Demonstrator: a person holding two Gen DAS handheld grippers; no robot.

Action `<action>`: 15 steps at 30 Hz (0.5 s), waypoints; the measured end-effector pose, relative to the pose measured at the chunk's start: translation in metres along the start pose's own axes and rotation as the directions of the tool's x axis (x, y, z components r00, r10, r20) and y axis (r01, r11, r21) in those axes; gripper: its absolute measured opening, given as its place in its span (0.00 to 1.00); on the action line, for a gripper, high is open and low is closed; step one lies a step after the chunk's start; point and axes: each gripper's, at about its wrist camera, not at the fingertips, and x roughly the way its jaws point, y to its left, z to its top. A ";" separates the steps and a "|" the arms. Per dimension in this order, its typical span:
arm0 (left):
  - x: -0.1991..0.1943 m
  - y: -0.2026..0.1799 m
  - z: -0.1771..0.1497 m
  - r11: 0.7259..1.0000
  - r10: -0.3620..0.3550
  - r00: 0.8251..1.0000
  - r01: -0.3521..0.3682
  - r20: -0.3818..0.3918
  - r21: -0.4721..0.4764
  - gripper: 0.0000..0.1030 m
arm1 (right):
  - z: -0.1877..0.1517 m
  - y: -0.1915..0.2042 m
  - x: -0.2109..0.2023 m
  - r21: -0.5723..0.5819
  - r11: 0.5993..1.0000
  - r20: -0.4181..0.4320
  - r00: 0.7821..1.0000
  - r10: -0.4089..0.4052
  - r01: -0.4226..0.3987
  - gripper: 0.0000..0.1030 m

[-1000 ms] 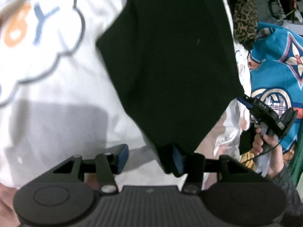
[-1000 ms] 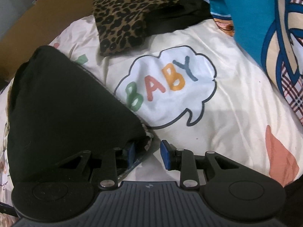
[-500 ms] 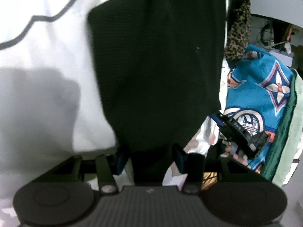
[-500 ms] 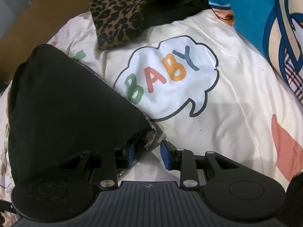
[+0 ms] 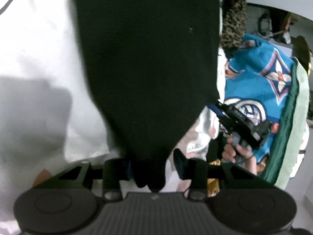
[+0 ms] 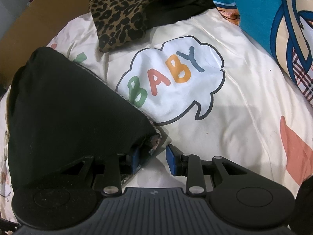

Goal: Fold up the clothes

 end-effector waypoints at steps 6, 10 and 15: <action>-0.002 0.002 -0.001 1.000 -0.004 1.000 0.004 -0.017 0.004 0.12 | 0.002 -0.016 -0.001 0.085 0.995 0.006 0.998 0.057 -0.058 0.41; 0.000 0.000 -0.003 1.000 0.011 1.000 -0.011 -0.005 0.005 0.10 | 0.008 -0.026 -0.002 0.128 0.989 0.017 0.997 0.074 -0.076 0.45; -0.002 -0.004 -0.004 1.000 0.018 1.000 -0.018 -0.009 0.021 0.10 | 0.022 -0.037 0.002 0.176 0.977 0.026 0.993 0.119 -0.121 0.57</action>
